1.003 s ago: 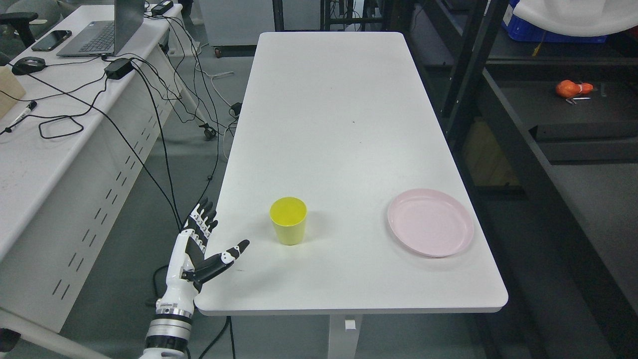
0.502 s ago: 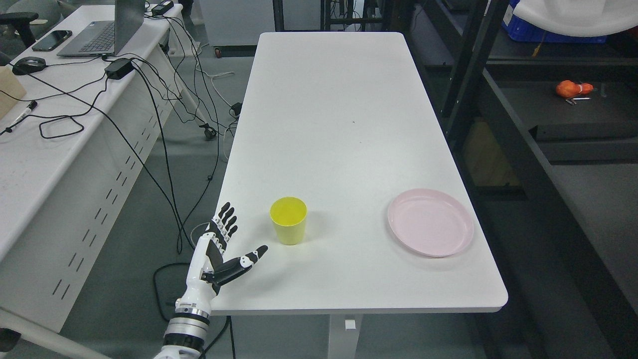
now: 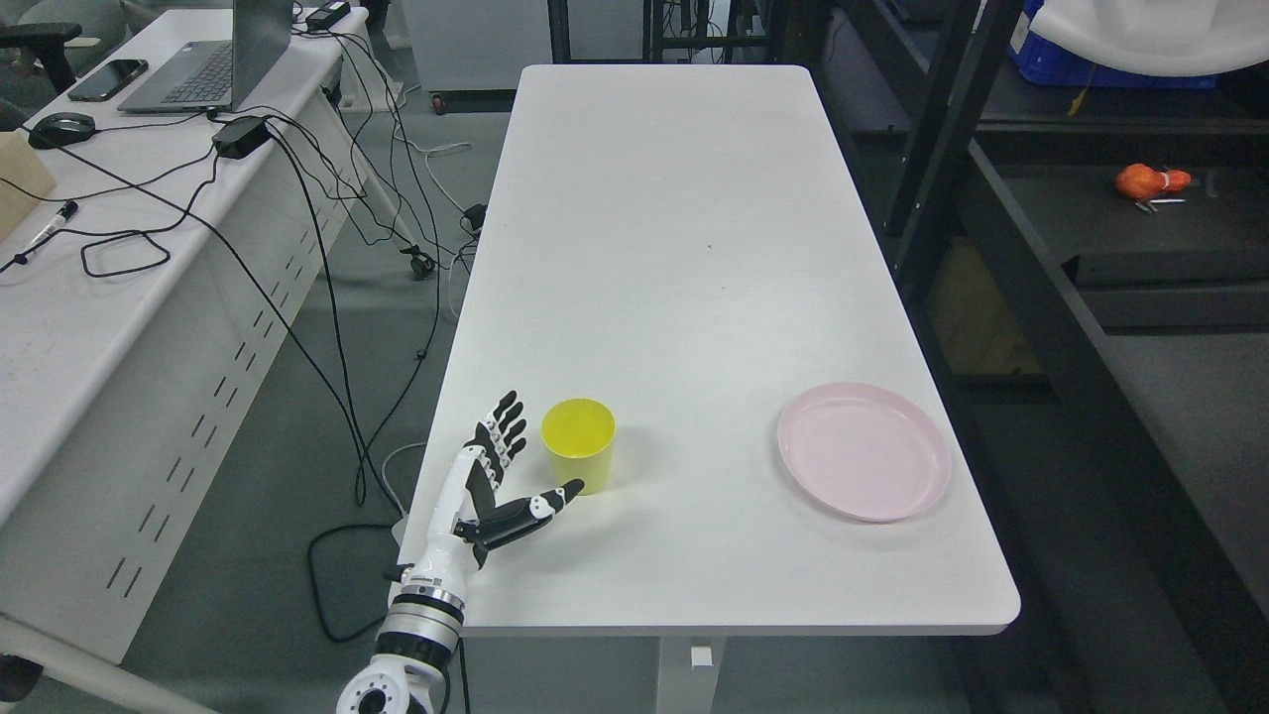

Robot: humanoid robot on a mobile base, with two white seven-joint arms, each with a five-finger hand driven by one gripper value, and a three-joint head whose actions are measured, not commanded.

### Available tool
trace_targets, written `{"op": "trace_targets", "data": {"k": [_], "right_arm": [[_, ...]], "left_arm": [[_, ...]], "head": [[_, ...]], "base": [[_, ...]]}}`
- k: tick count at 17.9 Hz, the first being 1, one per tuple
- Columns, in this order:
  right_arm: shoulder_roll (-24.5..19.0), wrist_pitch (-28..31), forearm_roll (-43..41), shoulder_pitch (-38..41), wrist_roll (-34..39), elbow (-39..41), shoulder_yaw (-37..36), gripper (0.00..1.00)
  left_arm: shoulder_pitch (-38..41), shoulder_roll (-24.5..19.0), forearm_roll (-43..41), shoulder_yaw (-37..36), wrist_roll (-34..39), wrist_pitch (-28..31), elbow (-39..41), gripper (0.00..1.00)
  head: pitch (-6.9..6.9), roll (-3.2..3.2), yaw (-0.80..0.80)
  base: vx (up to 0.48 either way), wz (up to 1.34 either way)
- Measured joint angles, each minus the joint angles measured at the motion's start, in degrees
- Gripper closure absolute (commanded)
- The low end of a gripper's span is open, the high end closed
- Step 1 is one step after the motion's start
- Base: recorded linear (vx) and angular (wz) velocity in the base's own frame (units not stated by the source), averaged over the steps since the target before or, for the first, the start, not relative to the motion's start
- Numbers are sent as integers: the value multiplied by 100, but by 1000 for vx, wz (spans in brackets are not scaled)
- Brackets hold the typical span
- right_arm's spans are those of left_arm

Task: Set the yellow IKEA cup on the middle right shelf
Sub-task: 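Close the left hand around the yellow cup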

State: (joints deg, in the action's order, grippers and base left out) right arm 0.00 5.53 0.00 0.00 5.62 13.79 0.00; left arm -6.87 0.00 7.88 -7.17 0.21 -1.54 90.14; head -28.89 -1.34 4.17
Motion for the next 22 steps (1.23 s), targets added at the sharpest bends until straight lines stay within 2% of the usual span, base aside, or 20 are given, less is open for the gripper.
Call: {"op": "trace_targets", "data": {"k": [12, 14, 19, 22], "right_arm": [[0, -26, 0, 0, 0, 0, 0, 1], [0, -26, 0, 0, 0, 0, 0, 1], [0, -26, 0, 0, 0, 1, 0, 1], [0, -26, 0, 0, 0, 1, 0, 1]], "left_arm": [[-554, 0, -9, -416, 5, 27, -780, 1], [-647, 0, -9, -467, 5, 35, -912, 4], [-787, 0, 5, -571, 4, 31, -1186, 40], [-818, 0, 133, -604, 5, -175, -1284, 77]], "head": [[0, 0, 0], [0, 0, 0], [0, 0, 0], [0, 0, 0]], "base": [[51, 15], [39, 0], [19, 6], [0, 0]]}}
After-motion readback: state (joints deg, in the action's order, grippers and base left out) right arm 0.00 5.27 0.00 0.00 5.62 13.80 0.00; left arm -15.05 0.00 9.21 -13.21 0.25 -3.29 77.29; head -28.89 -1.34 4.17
